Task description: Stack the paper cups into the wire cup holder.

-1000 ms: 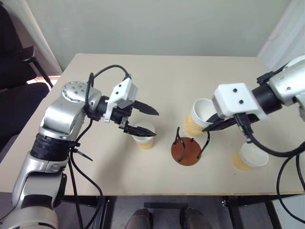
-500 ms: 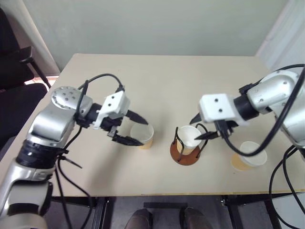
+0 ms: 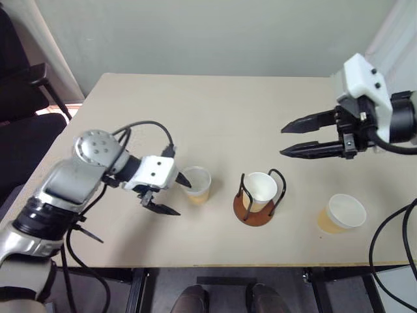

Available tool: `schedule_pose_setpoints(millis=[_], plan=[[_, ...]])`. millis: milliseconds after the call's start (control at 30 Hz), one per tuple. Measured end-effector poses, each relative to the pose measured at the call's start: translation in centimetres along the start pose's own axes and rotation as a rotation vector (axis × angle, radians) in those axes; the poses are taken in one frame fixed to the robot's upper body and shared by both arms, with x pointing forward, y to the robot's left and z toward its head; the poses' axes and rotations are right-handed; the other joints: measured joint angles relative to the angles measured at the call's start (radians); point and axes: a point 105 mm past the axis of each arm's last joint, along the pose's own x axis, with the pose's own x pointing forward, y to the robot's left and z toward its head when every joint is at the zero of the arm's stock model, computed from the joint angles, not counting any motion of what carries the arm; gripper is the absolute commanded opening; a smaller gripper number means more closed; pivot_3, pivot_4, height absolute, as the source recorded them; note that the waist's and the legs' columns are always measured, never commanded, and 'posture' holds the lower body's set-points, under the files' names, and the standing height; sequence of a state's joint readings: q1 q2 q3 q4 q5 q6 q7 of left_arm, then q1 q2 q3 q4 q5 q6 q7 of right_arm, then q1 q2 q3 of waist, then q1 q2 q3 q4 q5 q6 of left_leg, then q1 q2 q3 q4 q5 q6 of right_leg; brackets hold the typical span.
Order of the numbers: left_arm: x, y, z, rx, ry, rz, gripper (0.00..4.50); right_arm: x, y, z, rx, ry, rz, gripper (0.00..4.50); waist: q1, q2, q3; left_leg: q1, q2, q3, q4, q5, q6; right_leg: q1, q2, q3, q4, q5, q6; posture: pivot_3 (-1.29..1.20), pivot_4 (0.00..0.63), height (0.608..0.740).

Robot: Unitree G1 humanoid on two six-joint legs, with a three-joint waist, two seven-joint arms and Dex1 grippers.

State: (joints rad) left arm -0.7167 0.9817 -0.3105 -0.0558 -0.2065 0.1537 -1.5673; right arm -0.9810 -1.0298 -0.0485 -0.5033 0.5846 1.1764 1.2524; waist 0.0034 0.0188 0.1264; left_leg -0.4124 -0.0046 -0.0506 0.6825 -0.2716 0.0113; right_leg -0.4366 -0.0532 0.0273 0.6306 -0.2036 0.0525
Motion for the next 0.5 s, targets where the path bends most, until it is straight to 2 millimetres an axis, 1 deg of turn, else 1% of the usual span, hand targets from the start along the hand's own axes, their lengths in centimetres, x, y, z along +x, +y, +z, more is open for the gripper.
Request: schedule_pose_setpoints(millis=[100, 167, 233, 300, 433, 467, 500], plan=[[0.5, 0.3, -0.4, 0.015, 0.01, -0.001, 3.71, -0.1, 0.7, -0.5, 0.04, 0.003, 0.008, 2.18, 0.0, 0.0, 0.0, 0.0, 0.0, 0.0, 0.0, 0.0, 0.0, 0.0, 0.0, 0.0, 0.0, 0.0, 0.0, 0.0, 0.15, 0.74], [0.5, 0.7, -0.8, 0.025, 0.021, 0.006, 3.33, -0.1, 1.1, -0.7, 0.052, 0.0, 0.003, 2.25, 0.0, 0.0, 0.0, 0.0, 0.0, 0.0, 0.0, 0.0, 0.0, 0.0, 0.0, 0.0, 0.0, 0.0, 0.0, 0.0, 0.15, 0.74], [0.7, 0.9, -1.1, 0.036, 0.026, 0.01, 2.79, -0.2, 1.3, -0.7, 0.056, -0.007, -0.012, 2.25, 0.0, 0.0, 0.0, 0.0, 0.0, 0.0, 0.0, 0.0, 0.0, 0.0, 0.0, 0.0, 0.0, 0.0, 0.0, 0.0, 0.15, 0.74], [1.0, 1.0, -1.5, 0.04, 0.03, 0.008, 2.01, -0.3, 1.4, -0.7, 0.056, -0.012, -0.028, 2.25, 0.0, 0.0, 0.0, 0.0, 0.0, 0.0, 0.0, 0.0, 0.0, 0.0, 0.0, 0.0, 0.0, 0.0, 0.001, 0.0, 0.15, 0.74], [1.2, 1.2, -2.0, 0.035, 0.02, 0.011, 0.58, -0.3, 1.5, -0.9, 0.052, -0.026, -0.047, 2.25, 0.0, 0.0, 0.0, 0.0, 0.0, 0.0, 0.0, 0.0, 0.0, 0.0, 0.0, 0.0, 0.0, 0.0, 0.001, 0.0, 0.15, 0.74], [1.2, 1.2, -2.1, 0.033, 0.018, 0.012, 0.23, -0.3, 1.5, -0.9, 0.043, -0.029, -0.052, 2.25, 0.0, 0.0, 0.0, 0.0, 0.0, 0.0, 0.0, 0.0, 0.0, 0.0, 0.0, 0.0, 0.0, 0.0, 0.001, 0.0, 0.15, 0.74], [1.2, 1.3, -2.1, 0.033, 0.016, 0.014, 0.02, -0.3, 1.5, -0.9, 0.036, -0.031, -0.058, 2.25, 0.0, 0.0, 0.0, 0.0, 0.0, 0.0, 0.0, 0.0, 0.0, 0.0, 0.0, 0.0, 0.0, 0.001, 0.001, 0.0, 0.15, 0.74]])
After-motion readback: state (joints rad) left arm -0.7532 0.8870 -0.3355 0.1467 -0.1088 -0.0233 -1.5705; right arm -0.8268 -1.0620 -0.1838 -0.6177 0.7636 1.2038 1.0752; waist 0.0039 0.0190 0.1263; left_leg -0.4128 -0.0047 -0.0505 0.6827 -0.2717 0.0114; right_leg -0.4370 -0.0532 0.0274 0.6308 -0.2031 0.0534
